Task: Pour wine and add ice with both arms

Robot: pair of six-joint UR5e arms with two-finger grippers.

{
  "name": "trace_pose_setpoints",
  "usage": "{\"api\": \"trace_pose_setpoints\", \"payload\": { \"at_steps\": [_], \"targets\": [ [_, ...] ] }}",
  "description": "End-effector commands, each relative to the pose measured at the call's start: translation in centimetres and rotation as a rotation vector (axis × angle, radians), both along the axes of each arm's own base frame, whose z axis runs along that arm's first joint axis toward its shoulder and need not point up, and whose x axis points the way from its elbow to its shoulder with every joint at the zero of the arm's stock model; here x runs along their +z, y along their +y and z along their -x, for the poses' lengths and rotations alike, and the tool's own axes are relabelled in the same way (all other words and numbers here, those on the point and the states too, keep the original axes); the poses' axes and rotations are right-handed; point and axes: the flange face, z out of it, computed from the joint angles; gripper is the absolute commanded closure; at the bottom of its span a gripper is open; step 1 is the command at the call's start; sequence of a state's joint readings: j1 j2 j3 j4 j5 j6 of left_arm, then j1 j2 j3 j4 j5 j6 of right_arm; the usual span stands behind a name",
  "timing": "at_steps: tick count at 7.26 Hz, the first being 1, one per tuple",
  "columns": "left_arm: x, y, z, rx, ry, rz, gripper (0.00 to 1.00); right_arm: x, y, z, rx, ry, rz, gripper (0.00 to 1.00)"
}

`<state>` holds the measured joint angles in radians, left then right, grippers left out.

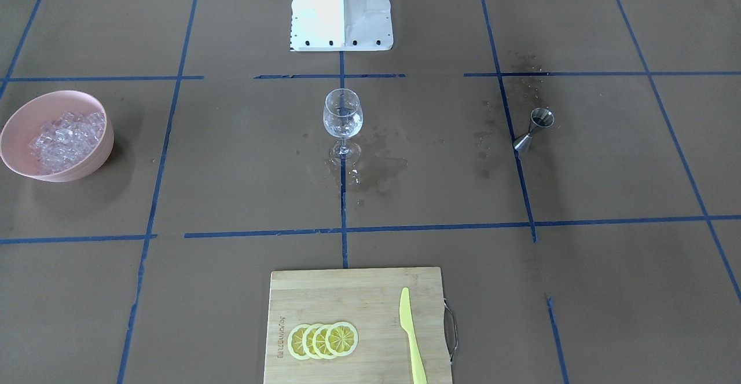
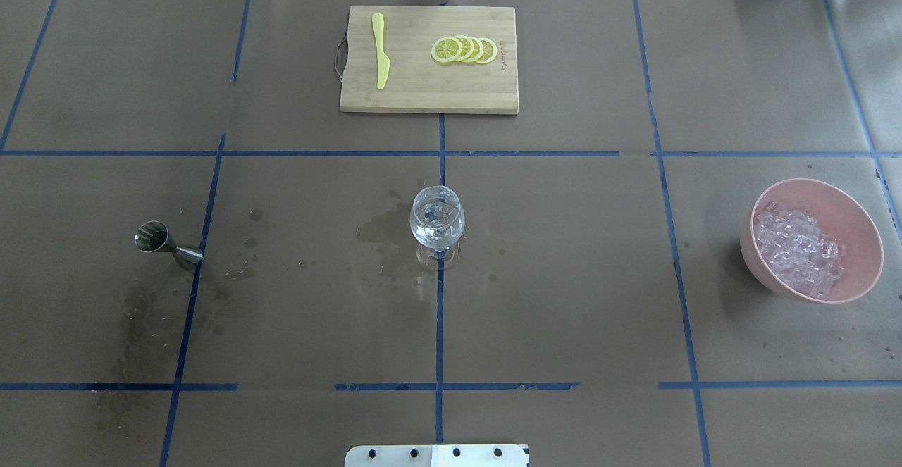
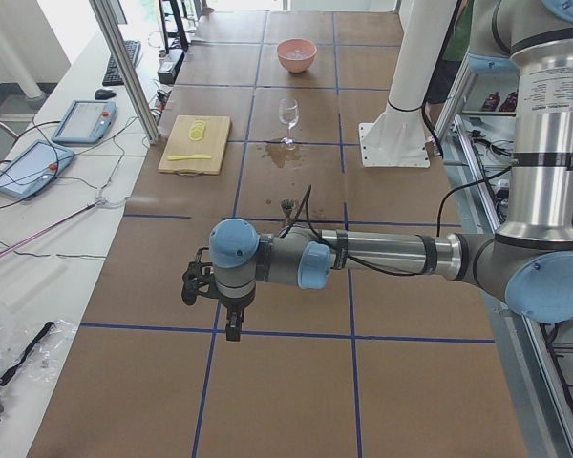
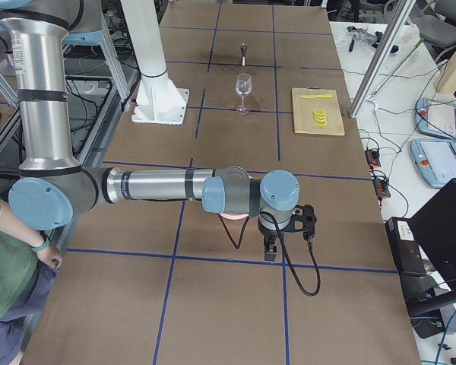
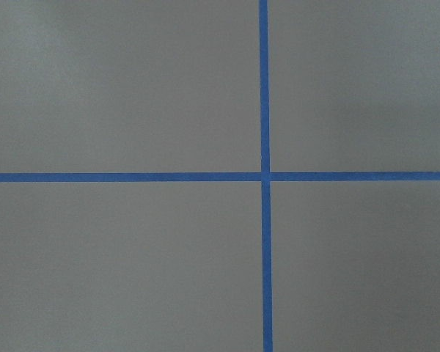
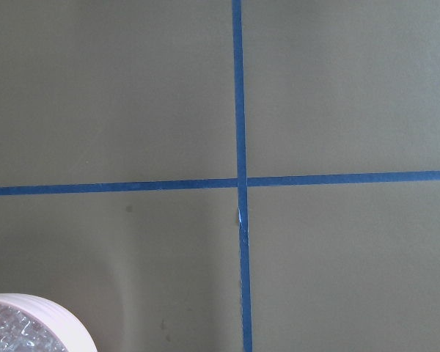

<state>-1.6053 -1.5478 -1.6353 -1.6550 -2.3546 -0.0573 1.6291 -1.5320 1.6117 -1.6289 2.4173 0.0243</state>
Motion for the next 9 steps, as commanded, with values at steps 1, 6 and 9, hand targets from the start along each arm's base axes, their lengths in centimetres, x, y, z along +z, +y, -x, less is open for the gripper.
{"api": "trace_pose_setpoints", "payload": {
  "at_steps": [1,6,9],
  "targets": [
    [-0.3,0.0,0.0,0.000,0.001,-0.005,0.00,0.0,0.0,0.0,-0.001,0.003,-0.002,0.00],
    [-22.8,1.3,-7.6,-0.073,0.090,-0.213,0.00,-1.4,-1.1,0.1,0.003,0.004,-0.023,0.00],
    [-24.4,7.6,-18.3,-0.221,0.210,-0.231,0.00,-2.2,-2.0,0.5,0.022,-0.052,-0.005,0.00]
  ]
}}
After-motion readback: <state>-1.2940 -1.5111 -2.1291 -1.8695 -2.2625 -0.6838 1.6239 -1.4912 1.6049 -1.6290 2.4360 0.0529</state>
